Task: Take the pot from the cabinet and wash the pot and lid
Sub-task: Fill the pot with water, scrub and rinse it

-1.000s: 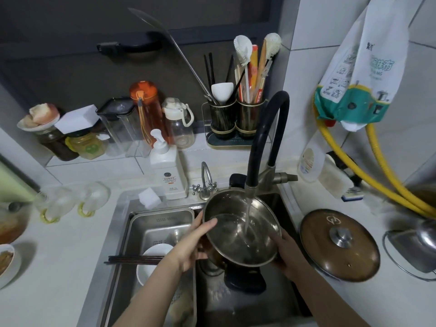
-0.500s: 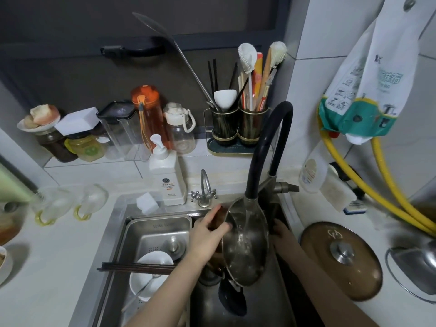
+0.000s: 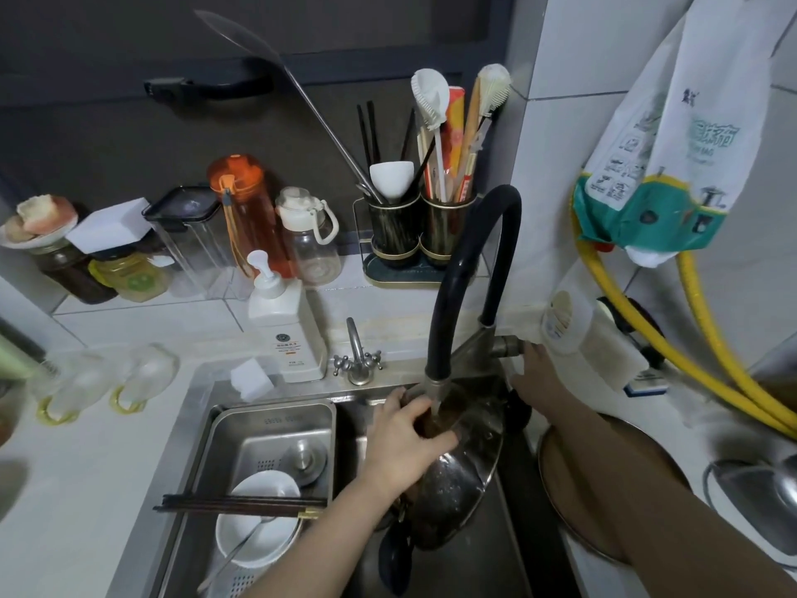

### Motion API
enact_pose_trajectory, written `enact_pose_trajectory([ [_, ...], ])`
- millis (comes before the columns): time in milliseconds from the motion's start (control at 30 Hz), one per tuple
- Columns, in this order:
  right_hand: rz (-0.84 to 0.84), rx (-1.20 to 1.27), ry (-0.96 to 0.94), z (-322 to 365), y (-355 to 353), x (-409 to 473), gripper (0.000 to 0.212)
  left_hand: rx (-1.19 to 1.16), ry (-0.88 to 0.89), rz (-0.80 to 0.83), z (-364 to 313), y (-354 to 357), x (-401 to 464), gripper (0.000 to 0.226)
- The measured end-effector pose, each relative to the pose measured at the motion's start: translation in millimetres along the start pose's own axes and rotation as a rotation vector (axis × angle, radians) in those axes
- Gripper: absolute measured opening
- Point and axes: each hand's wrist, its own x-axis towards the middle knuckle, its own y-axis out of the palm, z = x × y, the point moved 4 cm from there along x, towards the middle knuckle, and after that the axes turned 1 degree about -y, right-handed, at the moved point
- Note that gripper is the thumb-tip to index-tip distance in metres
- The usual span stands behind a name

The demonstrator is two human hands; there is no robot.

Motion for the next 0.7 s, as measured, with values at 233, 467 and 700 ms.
enact_pose_trajectory([
  [233, -0.051, 0.091, -0.042, -2.0, -1.2, -1.0, 0.053, -0.057, -0.026, -0.041, -3.8, -1.6, 3.7, 0.053],
  [467, -0.062, 0.205, -0.023, 1.6, -0.5, -4.1, 0.054, -0.127, -0.057, -0.107, 14.2, -3.9, 8.3, 0.05],
  [700, 0.041, 0.255, -0.062, -0.6, 10.1, -19.9, 0.051, -0.015, 0.015, -0.091, 7.4, -14.8, -13.3, 0.048],
])
